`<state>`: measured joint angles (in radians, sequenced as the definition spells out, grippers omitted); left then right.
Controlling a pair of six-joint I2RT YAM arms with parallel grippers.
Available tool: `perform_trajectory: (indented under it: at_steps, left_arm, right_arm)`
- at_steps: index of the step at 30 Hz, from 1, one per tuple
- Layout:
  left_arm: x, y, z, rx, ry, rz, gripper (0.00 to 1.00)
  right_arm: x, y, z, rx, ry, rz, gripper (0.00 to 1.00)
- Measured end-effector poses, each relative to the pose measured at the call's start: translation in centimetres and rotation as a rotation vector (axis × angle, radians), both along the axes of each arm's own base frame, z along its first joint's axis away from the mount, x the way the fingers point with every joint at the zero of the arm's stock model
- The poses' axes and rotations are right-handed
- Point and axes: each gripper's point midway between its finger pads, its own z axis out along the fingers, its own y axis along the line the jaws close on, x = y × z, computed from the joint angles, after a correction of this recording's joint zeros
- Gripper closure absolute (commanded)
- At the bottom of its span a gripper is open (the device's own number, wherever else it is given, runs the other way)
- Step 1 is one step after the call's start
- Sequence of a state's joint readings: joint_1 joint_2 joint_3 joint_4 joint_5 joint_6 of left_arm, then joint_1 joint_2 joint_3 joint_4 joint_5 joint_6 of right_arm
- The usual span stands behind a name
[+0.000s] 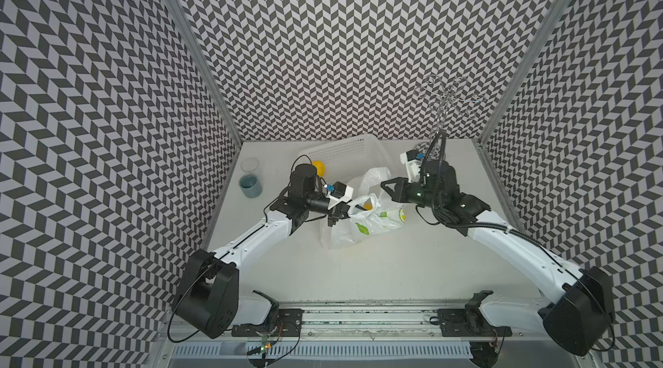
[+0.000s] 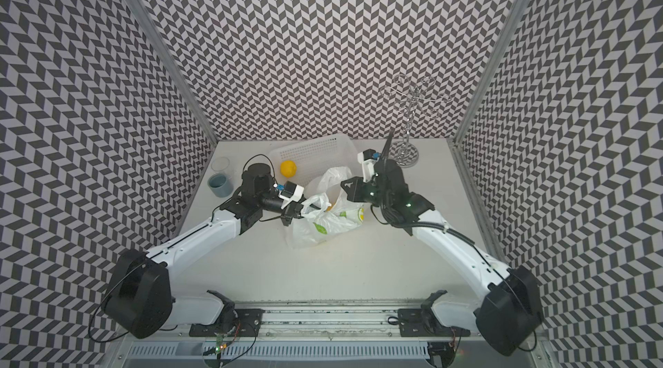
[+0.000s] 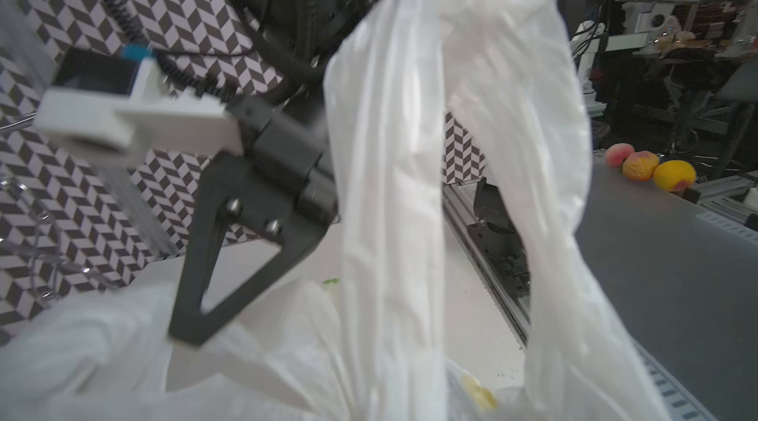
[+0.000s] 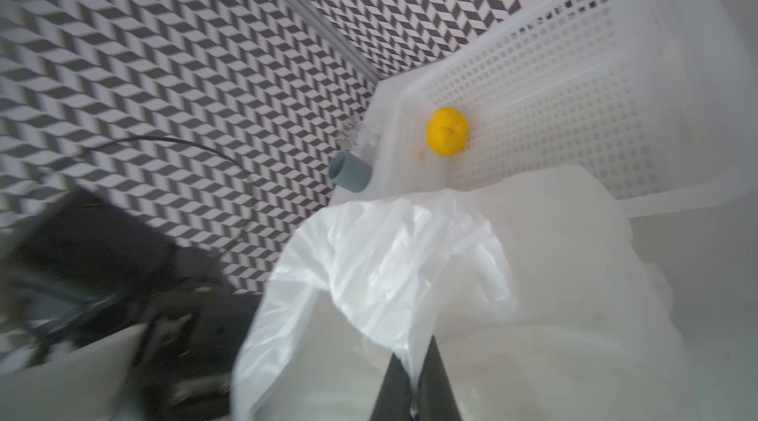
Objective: Place the peach into a plastic bag & tie a knot
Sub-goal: Adjust the plastic bag at the center of the board.
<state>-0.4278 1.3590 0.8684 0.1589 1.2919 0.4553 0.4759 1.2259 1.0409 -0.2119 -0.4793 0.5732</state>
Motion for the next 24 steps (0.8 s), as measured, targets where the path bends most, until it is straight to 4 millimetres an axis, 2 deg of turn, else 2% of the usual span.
perform_trajectory:
  at_steps: [3,5,7,9,11,13,14,15,18,21,24]
  left_arm:
    - [1.6,0.6,-0.7,0.017,-0.004,0.076,1.0]
    - [2.3,0.6,-0.9,0.026,-0.014,0.108,1.0]
    - [2.8,0.6,-1.2,0.034,-0.022,0.129,1.0]
    - [3.1,0.8,-1.2,0.034,-0.027,0.144,1.0]
    - [3.5,1.2,-1.1,0.025,-0.028,0.159,1.0]
    - [3.8,1.8,-1.0,0.008,-0.02,0.168,1.0]
    - [3.9,2.0,-0.8,0.0,-0.014,0.17,1.0]
    - [4.0,2.2,-0.7,-0.007,-0.007,0.173,1.0]
    - [3.9,2.2,0.0,-0.024,-0.001,0.163,1.0]
    - [3.8,2.2,0.2,-0.03,0.018,0.157,1.0]
    - [3.9,2.1,0.9,-0.035,0.035,0.154,1.0]
  right_arm:
    - [-1.6,-1.6,3.6,0.135,-0.022,0.122,0.96]
    - [-3.1,-1.2,5.1,0.254,-0.014,0.228,0.96]
    - [-4.9,-0.5,5.6,0.36,0.025,0.345,0.94]
    - [-6.3,-0.4,5.5,0.412,0.081,0.425,0.86]
    - [-6.1,-0.9,5.5,0.404,0.086,0.426,0.86]
    - [-4.4,-1.9,5.8,0.349,0.065,0.337,0.67]
    - [-3.0,-2.7,6.0,0.301,0.047,0.258,0.55]
    - [-1.8,-3.3,6.5,0.245,0.014,0.197,0.47]
    - [0.3,-4.9,7.0,0.076,-0.055,0.075,0.38]
    - [-0.3,-4.6,6.2,-0.08,-0.098,0.037,0.35]
    - [-2.8,-3.2,6.1,-0.2,-0.182,0.068,0.32]
